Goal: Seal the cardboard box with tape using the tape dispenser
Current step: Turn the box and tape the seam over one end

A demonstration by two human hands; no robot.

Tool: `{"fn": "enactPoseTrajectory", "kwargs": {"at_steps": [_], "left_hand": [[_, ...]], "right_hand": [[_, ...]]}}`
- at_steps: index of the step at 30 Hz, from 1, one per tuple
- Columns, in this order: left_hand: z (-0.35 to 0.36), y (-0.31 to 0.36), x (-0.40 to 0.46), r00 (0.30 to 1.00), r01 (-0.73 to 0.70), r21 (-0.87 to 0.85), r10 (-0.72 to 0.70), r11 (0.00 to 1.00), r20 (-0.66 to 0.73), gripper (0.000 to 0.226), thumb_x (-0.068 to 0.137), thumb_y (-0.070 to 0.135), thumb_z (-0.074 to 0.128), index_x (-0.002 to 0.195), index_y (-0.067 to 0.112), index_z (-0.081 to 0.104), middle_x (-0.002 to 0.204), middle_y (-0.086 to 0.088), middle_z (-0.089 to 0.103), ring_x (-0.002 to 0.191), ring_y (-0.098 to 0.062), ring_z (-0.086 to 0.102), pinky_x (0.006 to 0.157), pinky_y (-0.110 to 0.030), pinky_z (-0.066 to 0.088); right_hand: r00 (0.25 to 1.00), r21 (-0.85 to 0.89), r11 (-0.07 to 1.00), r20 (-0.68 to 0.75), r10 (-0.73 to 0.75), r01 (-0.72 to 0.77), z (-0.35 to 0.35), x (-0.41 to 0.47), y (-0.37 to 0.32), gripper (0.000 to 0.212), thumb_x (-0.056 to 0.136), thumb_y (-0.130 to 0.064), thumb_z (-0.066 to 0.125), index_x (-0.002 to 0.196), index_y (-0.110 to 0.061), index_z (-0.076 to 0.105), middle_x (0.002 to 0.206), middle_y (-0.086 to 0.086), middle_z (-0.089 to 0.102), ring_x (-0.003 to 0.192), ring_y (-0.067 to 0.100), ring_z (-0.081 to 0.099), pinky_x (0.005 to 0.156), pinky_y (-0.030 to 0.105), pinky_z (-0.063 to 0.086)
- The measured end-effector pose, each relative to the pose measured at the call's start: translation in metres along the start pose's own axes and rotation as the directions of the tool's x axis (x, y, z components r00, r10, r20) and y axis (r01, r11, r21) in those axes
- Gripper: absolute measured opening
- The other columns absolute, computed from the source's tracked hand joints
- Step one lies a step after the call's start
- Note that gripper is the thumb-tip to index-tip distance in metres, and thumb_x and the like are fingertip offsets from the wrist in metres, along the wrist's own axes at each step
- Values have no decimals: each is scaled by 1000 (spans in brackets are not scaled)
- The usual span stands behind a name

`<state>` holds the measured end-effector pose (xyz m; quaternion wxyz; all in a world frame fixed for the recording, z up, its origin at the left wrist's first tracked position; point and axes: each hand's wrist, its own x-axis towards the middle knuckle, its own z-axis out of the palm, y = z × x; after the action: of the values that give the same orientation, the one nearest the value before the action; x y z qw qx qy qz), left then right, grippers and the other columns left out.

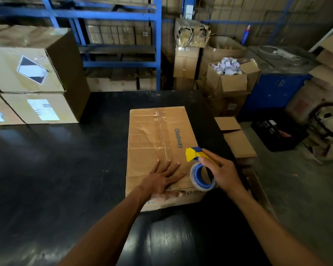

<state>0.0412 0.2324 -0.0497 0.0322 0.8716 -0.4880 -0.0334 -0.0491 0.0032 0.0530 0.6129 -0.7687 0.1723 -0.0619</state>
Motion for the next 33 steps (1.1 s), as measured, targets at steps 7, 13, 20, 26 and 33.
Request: {"fn": "enactPoseTrajectory", "kwargs": {"at_steps": [7, 13, 20, 26, 33], "left_hand": [[-12, -2, 4, 998, -17, -29, 19, 999, 67, 83, 89, 70, 35, 157, 25, 20, 164, -9, 15, 149, -42, 10, 120, -57, 12], [-41, 64, -14, 907, 310, -788, -415, 532, 77, 52, 94, 50, 53, 143, 31, 50, 141, 0, 58, 126, -16, 56, 107, -36, 45], [-99, 106, -49, 672, -28, -830, -625, -557, 397, 68, 100, 60, 30, 125, 5, 62, 123, -14, 69, 113, -23, 66, 102, -37, 48], [-126, 115, -66, 688, -84, -821, -629, -565, 362, 63, 99, 56, 40, 123, 3, 65, 119, -14, 71, 115, -27, 65, 107, -42, 44], [-127, 113, -75, 670, -193, -722, -627, -665, 399, 31, 96, 31, 59, 111, 5, 68, 95, -7, 74, 83, -18, 72, 80, -33, 57]], "right_hand": [[1000, 230, 973, 9, 27, -29, 9, -16, -17, 29, 85, -21, 74, 114, -21, 71, 96, -12, 75, 89, -1, 68, 73, 13, 53], [990, 284, 958, 108, -86, 52, -1, -48, -18, 34, 84, -19, 72, 114, -35, 68, 105, -11, 74, 101, 6, 67, 85, 22, 50], [866, 25, 879, 158, -474, 476, -19, -77, -19, 52, 83, -33, 75, 132, -32, 58, 103, -3, 65, 90, 14, 65, 74, 22, 51], [709, -317, 635, 325, -625, 705, 3, -76, 1, 57, 78, -53, 71, 131, -46, 54, 100, -5, 54, 85, 9, 58, 69, 28, 52], [693, -227, 660, 345, -633, 716, 17, -80, -1, 58, 79, -62, 63, 134, -47, 51, 107, -23, 48, 91, 4, 55, 70, 12, 45]]}}
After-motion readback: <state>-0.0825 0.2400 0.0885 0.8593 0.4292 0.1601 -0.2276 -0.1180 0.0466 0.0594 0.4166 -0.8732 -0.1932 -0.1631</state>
